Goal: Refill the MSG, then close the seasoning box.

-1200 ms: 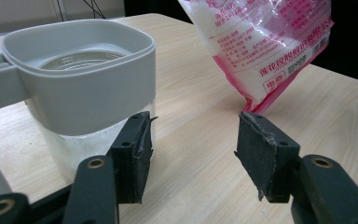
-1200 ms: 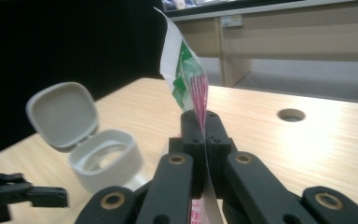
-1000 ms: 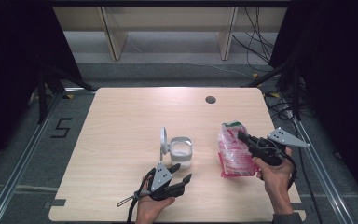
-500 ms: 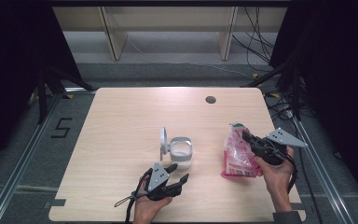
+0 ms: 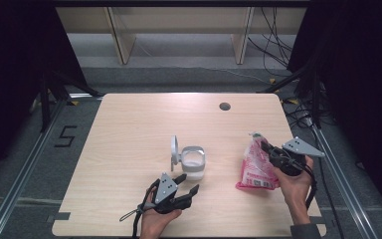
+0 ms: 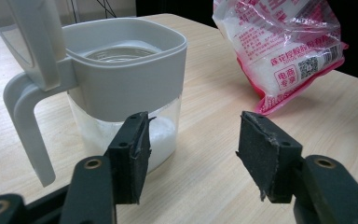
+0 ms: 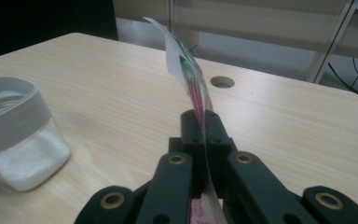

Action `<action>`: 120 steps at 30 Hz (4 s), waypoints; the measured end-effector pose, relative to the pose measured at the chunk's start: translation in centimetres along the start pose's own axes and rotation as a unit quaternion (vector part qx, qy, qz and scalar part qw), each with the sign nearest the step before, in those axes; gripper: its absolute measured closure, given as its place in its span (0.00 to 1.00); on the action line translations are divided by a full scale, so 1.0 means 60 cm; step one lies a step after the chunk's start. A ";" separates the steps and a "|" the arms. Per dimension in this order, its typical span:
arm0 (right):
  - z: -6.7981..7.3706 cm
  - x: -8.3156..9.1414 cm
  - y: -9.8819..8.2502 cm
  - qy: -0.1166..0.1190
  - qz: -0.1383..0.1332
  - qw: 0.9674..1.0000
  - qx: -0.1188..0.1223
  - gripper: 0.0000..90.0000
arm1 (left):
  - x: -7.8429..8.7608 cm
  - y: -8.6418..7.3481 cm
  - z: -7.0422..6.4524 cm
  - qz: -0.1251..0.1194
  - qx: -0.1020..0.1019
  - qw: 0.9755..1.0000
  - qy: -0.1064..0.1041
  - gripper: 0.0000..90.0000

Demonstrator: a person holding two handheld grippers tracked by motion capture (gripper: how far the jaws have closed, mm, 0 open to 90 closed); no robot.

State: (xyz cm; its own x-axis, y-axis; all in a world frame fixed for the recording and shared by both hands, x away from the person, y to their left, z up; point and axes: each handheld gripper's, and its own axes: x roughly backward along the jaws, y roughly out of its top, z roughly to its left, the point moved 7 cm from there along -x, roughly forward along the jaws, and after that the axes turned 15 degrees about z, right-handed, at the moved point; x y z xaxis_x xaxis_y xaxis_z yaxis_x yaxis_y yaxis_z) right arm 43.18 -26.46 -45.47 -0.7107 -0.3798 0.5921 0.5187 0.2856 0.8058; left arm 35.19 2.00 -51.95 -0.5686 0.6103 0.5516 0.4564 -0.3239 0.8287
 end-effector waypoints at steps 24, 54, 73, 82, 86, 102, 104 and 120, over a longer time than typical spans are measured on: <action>-0.022 -0.028 -0.037 -0.005 0.035 0.998 -0.045 1.00 | 0.005 -0.003 0.011 0.003 0.013 1.000 0.006 0.45; -0.067 -0.020 -0.056 -0.072 0.045 0.991 -0.102 0.61 | 0.010 -0.002 0.015 0.000 0.027 1.000 0.008 0.45; -0.041 0.012 -0.036 -0.091 0.009 0.989 -0.118 0.49 | 0.015 -0.003 0.020 -0.005 0.029 1.000 0.007 0.45; 0.026 0.002 -0.025 -0.026 0.020 0.998 -0.061 0.48 | 0.025 -0.001 0.032 -0.007 0.034 0.999 0.020 0.46; 0.039 -0.002 -0.027 -0.012 0.027 0.999 -0.043 0.47 | 0.030 0.000 0.037 -0.006 0.033 0.999 0.024 0.46; 0.095 -0.015 -0.051 0.032 0.054 0.998 0.000 0.44 | 0.050 0.004 0.061 -0.005 0.010 0.999 0.049 0.55; 0.099 -0.012 -0.053 0.036 0.058 0.998 -0.005 0.44 | 0.054 0.007 0.066 -0.003 -0.003 0.998 0.060 0.60; 0.115 -0.011 -0.068 0.051 0.067 0.996 0.002 0.43 | 0.065 0.018 0.093 -0.024 -0.022 0.994 0.101 0.97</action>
State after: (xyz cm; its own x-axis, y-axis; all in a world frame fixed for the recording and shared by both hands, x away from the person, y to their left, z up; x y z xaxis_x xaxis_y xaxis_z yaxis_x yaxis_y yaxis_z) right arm 38.25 -21.30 -49.20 -0.5841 -0.4249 0.6916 0.6031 0.3431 0.7201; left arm 37.28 8.05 -49.43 -0.7165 0.4697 0.5158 0.3977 -0.3324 0.8552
